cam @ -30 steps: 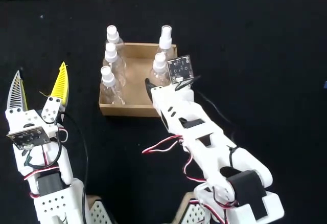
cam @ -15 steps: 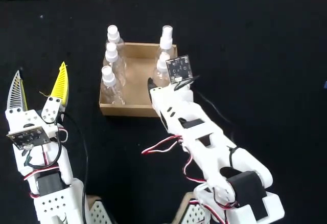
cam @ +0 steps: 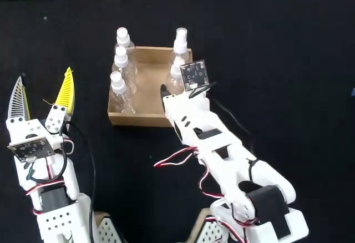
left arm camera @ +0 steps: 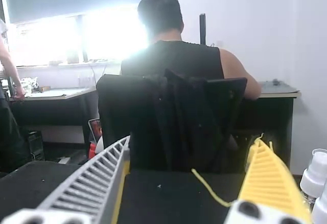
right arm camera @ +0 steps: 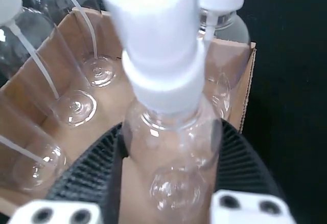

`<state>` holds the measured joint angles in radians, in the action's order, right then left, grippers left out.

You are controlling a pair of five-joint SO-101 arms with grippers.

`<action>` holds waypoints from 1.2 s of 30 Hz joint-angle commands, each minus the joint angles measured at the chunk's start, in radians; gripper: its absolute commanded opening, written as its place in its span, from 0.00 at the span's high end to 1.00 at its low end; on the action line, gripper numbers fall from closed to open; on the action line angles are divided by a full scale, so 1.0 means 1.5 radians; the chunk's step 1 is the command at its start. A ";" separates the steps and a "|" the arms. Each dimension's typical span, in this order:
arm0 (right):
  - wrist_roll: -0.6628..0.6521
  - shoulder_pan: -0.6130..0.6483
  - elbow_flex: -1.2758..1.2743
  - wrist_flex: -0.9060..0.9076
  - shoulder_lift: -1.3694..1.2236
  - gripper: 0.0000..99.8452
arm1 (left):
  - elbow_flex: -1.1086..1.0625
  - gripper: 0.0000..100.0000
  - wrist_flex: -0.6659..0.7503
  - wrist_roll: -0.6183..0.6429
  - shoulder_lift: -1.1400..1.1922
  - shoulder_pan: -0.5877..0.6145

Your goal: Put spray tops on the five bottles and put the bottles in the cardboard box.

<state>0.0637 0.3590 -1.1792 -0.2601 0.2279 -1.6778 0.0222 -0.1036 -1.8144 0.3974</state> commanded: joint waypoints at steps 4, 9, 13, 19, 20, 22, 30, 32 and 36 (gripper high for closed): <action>-0.004 0.008 0.019 0.009 0.006 0.67 | -0.015 0.67 -0.002 -0.002 -0.004 0.007; -0.004 0.008 0.019 0.009 0.006 0.67 | -0.015 0.67 -0.002 -0.002 -0.004 0.007; -0.004 0.008 0.019 0.009 0.007 0.67 | -0.015 0.67 -0.002 -0.002 -0.004 0.007; -0.003 0.008 0.009 0.017 0.051 0.67 | -0.015 0.67 -0.002 -0.002 -0.004 0.007; -0.003 0.008 0.007 0.038 0.070 0.67 | -0.015 0.67 -0.002 -0.002 -0.004 0.007; -0.003 0.008 0.008 0.094 0.110 0.67 | -0.015 0.67 -0.002 -0.002 -0.004 0.007; 0.001 0.007 0.004 0.149 0.201 0.66 | -0.015 0.67 -0.002 -0.002 -0.004 0.007; 0.002 0.007 0.007 0.149 0.205 0.66 | -0.015 0.67 -0.002 -0.002 -0.004 0.007; 0.002 0.006 0.012 0.146 0.209 0.66 | -0.015 0.67 -0.002 -0.002 -0.004 0.007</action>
<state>0.0637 0.3575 -1.1807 -0.0391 0.4810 -1.6778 0.0222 -0.1036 -1.8144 0.3974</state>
